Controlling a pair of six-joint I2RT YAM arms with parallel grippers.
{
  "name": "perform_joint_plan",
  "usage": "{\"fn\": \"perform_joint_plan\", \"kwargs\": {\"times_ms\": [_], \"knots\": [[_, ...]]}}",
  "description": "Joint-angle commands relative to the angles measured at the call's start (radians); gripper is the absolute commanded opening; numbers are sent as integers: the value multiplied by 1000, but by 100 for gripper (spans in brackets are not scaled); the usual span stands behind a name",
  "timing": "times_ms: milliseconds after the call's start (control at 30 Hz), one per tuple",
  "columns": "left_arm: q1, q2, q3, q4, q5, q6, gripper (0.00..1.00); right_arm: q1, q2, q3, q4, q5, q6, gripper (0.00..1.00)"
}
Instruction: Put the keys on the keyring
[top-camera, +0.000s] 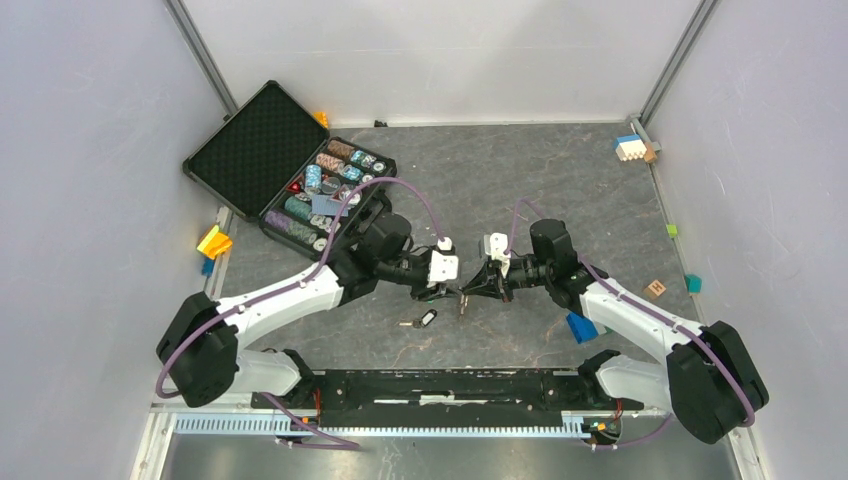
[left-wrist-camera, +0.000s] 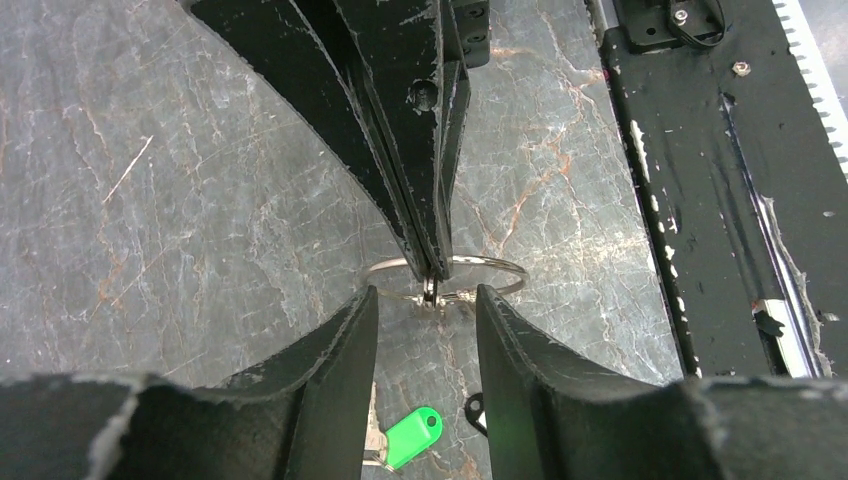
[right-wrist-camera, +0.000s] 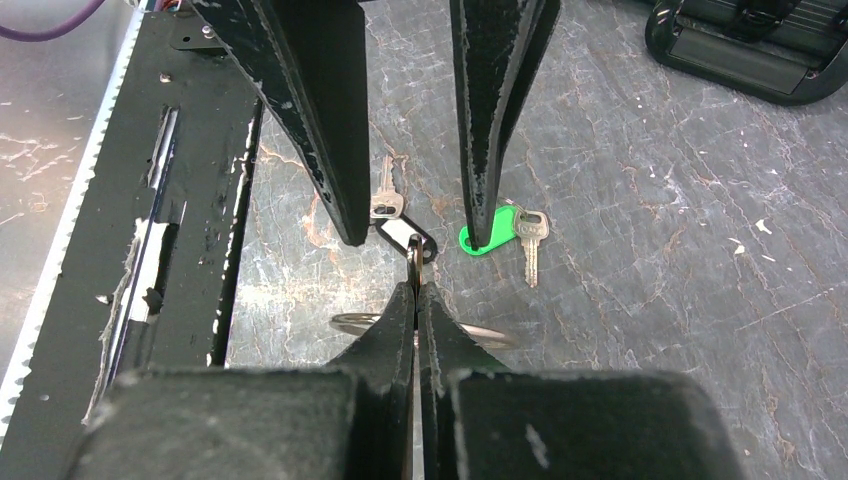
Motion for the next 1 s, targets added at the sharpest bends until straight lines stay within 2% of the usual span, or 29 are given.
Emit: {"fn": "perform_joint_plan", "kwargs": {"times_ms": [0, 200, 400, 500, 600, 733, 767, 800, 867, 967], "knots": [[-10, 28, 59, -20, 42, 38, 46, -1, -16, 39, 21, -8, -8, 0], [-15, 53, 67, -36, 57, 49, 35, -2, -20, 37, 23, -7, -9, 0], [-15, 61, 69, -16, 68, 24, 17, -1, -17, 34, 24, -4, -10, 0], [-15, 64, 69, -5, 73, 8, 4, -2, -18, 34, 25, -4, -11, 0], [-12, 58, 71, -4, 50, -4, 2, -3, -27, 32, 24, -2, -20, 0], [16, 54, 83, -3, 44, -45, 2, -3, -39, 37, 7, 18, -39, 18], [27, 52, 89, -6, 49, -60, 2, -4, -43, 42, -1, 25, -47, 25], [43, 48, 95, -2, 58, -84, 2, -4, -48, 47, -11, 31, -54, 36], [71, 40, 96, 24, 92, -142, 2, -7, -59, 53, -20, 40, -64, 49], [89, 16, 65, 119, 135, -244, 2, -9, -84, 55, -19, 48, -69, 53]]}}
